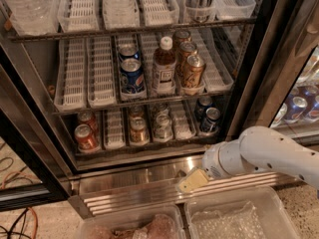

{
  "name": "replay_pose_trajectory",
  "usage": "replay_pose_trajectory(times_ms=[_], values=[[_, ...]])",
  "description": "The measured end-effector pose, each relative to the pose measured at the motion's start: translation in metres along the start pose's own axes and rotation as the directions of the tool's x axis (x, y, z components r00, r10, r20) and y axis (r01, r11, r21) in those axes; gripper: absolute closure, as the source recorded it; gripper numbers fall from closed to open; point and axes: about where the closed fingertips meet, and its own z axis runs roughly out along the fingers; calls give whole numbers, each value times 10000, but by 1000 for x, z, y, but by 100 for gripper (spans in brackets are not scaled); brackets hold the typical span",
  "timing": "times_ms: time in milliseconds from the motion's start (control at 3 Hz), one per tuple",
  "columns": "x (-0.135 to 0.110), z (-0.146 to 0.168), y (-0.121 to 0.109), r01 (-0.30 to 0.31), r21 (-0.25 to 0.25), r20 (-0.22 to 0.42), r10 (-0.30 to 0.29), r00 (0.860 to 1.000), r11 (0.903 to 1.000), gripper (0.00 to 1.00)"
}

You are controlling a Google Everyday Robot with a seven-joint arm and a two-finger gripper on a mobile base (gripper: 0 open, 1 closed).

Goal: Pick 7up can from bottom shelf of fridge

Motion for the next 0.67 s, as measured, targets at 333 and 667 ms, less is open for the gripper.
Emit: replay_pose_trajectory(times_ms=[333, 667], values=[[-1, 0, 0, 22, 4, 1, -22, 10000, 10000, 0], [-3, 8, -1, -133, 69, 317, 130, 9994, 9999, 0]])
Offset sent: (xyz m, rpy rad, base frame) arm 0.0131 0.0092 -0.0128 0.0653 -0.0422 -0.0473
